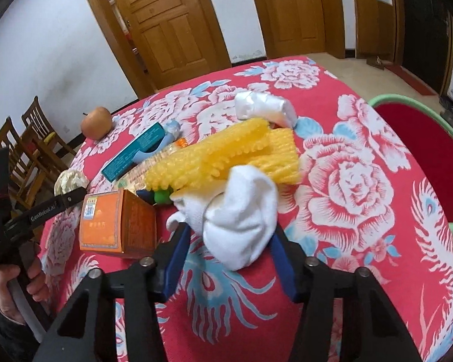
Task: Collect trash
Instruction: 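Grasp the white sock with the right gripper, then drop the white sock into the red tub while the left gripper carries paper over it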
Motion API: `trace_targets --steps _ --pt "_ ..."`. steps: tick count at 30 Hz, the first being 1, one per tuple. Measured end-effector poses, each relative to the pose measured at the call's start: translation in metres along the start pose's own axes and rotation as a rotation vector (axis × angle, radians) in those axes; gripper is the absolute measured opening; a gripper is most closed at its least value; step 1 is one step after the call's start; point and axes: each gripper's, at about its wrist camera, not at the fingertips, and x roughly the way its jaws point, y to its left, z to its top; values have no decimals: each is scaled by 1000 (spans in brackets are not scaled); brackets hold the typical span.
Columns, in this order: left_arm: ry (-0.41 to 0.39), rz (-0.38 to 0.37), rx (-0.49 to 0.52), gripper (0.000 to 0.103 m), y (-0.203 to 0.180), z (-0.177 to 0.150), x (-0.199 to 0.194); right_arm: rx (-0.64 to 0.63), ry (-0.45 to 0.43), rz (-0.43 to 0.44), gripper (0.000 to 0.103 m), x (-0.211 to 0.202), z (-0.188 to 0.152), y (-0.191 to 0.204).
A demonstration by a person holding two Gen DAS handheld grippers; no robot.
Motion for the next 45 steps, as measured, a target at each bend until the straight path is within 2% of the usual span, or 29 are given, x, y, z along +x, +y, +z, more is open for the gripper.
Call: trace_targets --steps 2,5,9,15,20,36,45 --pt "-7 2 3 51 0 0 0 -9 -8 6 46 0 -1 0" --pt "-18 8 5 43 1 0 0 -7 -16 12 33 1 0 -1" --pt "-25 -11 -2 33 1 0 -1 -12 -16 23 25 -1 -1 -4" --pt "-17 -61 -7 26 -4 -2 -5 -19 -21 28 23 -14 -9 -8" --pt "-40 -79 -3 26 -13 -7 -21 -20 -41 19 23 -33 -19 -18" --pt "-132 -204 57 26 -63 -15 -97 34 -105 5 23 -74 -36 -51" --pt "-130 -269 96 26 -100 -14 -111 88 -155 -6 23 -93 -35 -76"
